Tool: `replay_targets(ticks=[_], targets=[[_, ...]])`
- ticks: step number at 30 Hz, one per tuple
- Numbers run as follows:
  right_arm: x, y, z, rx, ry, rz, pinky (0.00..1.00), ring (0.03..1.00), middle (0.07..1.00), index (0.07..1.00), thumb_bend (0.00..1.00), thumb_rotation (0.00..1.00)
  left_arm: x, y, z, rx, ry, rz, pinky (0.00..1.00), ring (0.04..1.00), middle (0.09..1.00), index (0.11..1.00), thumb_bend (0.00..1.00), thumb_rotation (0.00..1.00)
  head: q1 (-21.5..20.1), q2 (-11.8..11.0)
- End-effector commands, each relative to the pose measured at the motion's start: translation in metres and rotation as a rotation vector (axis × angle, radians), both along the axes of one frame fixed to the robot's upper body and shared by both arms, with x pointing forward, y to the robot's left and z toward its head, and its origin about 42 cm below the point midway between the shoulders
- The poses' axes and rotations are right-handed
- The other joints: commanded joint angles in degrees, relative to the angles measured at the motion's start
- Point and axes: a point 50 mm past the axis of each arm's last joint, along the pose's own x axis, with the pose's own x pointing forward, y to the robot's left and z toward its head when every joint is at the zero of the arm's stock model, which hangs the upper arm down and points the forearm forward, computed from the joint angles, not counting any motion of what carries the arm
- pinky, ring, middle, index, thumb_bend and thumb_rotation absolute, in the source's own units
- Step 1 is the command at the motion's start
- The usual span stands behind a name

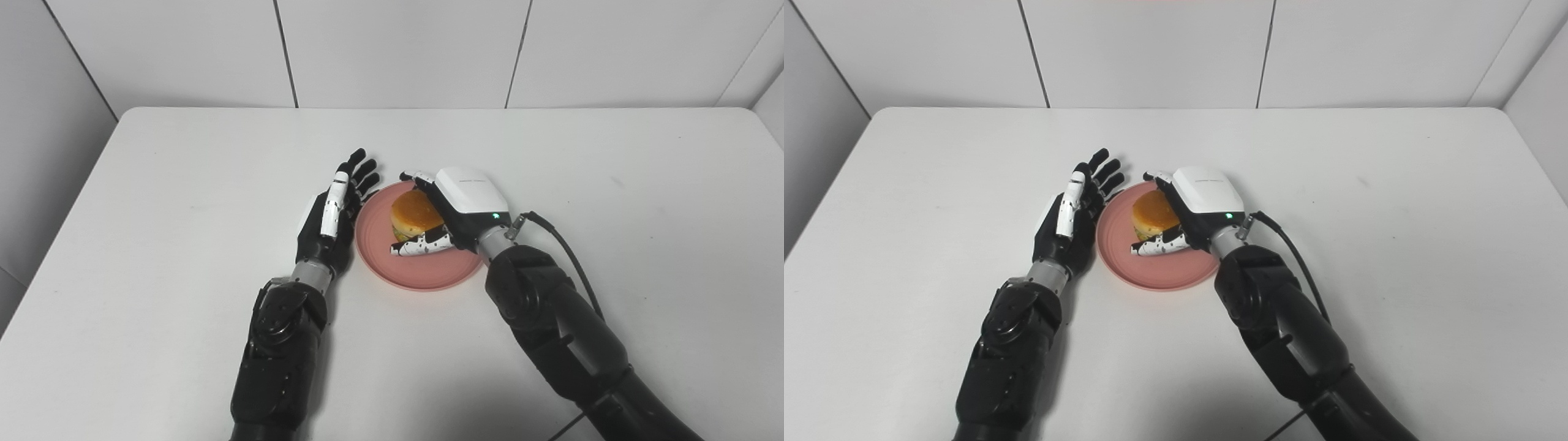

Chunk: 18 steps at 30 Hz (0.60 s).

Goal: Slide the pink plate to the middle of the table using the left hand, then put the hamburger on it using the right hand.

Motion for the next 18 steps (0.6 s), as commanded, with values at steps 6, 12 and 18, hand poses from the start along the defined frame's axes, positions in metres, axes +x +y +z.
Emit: replay_targets(ticks=[6,12,18], targets=[[0.001,0.003,0.026,0.014,-0.086,0.046,0.73,0.806,0.865,0.900,0.92,0.53,-0.007,-0.002,-0.023,0.002,0.118,-0.016,0.92,0.950,0.943,0.928,0.39,1.00,-0.01,-0.04],[-0.001,0.000,0.035,0.001,-0.109,0.051,0.72,0.808,0.869,0.909,0.92,0.56,-0.007,-0.002,-0.025,0.003,0.120,-0.017,0.92,0.955,0.952,0.920,0.38,1.00,-0.17,-0.34],[-0.008,-0.009,0.055,0.022,-0.162,0.055,0.70,0.811,0.881,0.932,0.94,0.63,-0.006,0.000,-0.026,-0.003,0.116,-0.018,0.92,0.946,0.948,0.911,0.39,1.00,-0.38,-0.82]])
